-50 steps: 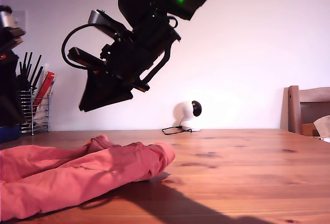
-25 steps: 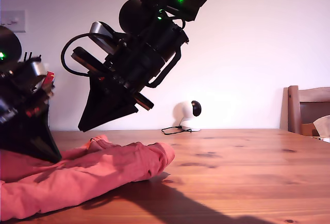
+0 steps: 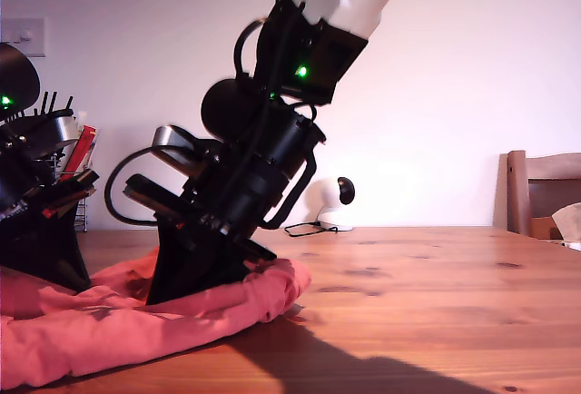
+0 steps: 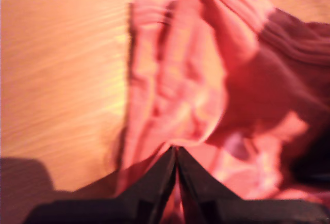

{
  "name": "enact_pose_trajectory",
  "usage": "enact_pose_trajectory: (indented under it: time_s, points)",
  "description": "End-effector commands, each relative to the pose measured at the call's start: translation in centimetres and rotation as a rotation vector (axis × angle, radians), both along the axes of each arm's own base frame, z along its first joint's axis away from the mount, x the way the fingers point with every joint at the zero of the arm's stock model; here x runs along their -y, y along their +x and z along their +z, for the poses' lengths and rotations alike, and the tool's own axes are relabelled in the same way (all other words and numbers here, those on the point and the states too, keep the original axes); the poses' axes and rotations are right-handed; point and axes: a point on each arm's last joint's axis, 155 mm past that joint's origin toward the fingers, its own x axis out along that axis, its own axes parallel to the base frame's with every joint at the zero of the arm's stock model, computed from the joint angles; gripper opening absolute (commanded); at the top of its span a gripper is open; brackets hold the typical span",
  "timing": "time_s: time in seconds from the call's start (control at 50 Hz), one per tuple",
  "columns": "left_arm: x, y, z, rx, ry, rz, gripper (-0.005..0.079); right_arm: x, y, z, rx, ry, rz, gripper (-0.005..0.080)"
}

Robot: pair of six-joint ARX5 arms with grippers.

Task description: Fold the underwear in front of you. After folding it, place it to the left side.

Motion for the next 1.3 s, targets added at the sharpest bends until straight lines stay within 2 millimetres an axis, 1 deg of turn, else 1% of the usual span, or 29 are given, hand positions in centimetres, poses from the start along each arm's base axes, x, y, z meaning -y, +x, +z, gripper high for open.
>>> enact_pose_trajectory:
  time_s: [0.0,0.06,0.16,0.22,0.3,0.38,0.42,0.5,0.58,0.66,0.7,0.76,0.92,1.04,1.14,1.22,1.28]
  points:
    - [-0.3,-0.1,-0.4,-0.016,0.003,0.007,-0.0021,0.4,-1.1,-0.8,-0.014,-0.023,0.031,-0.0011]
    - [-0.4,-0.7,-0.9,-0.048,0.008,0.008,-0.0021,1.0,-0.7,-0.9,-0.020,-0.032,0.018,-0.0011]
    - [-0.7,-1.7,-1.4,-0.092,0.022,0.011,-0.0021,2.7,-0.1,-1.2,-0.033,-0.059,0.021,-0.0011]
    - [-0.7,-2.1,-1.6,-0.114,0.021,0.010,-0.0021,3.8,0.5,-1.3,-0.038,-0.069,0.010,-0.0011]
    - [-0.7,-3.0,-2.0,-0.161,0.017,0.023,-0.0021,5.0,2.0,-1.2,-0.029,-0.066,-0.013,-0.0011]
    - [-0.2,-3.9,-2.2,-0.192,0.007,0.009,-0.0021,6.4,3.1,-1.0,-0.030,-0.073,-0.025,-0.0011]
    - [0.5,-4.2,-2.1,-0.201,-0.012,-0.005,-0.0021,7.0,3.8,-0.7,-0.029,-0.072,-0.038,-0.0011]
    - [2.2,-4.4,-1.5,-0.201,-0.067,-0.034,-0.0021,7.4,5.1,0.2,-0.018,-0.054,-0.056,-0.0011]
    - [4.8,-5.2,-0.8,-0.228,-0.147,-0.064,-0.0021,7.4,6.5,1.4,0.005,-0.026,-0.072,-0.0011]
    - [6.9,-5.9,-0.5,-0.222,-0.159,-0.121,-0.0021,6.8,7.2,2.6,0.021,0.008,-0.069,-0.0011]
    - [8.0,-6.3,-0.4,-0.210,-0.156,-0.157,-0.0021,6.4,7.2,3.0,0.019,0.026,-0.063,-0.0011]
    - [8.6,-6.2,-0.5,-0.181,-0.121,-0.163,-0.0021,6.2,7.0,3.5,0.006,0.037,-0.058,-0.0011]
    - [8.9,-5.6,0.0,-0.131,-0.094,-0.160,-0.0021,6.5,6.2,3.2,-0.027,0.017,-0.055,-0.0011]
    - [8.0,-6.0,0.1,-0.154,-0.079,-0.139,-0.0021,6.4,6.0,3.5,-0.049,0.017,-0.076,-0.0011]
    - [6.4,-6.0,0.3,-0.145,-0.026,-0.132,-0.0021,6.6,5.3,3.6,-0.079,0.010,-0.072,-0.0011]
    - [5.9,-5.1,1.7,-0.083,-0.029,-0.126,-0.0021,6.6,4.7,3.9,-0.108,0.019,-0.068,-0.0011]
    - [6.0,-4.1,3.5,-0.020,-0.056,-0.121,-0.0021,6.7,4.5,4.0,-0.126,0.016,-0.079,-0.0011]
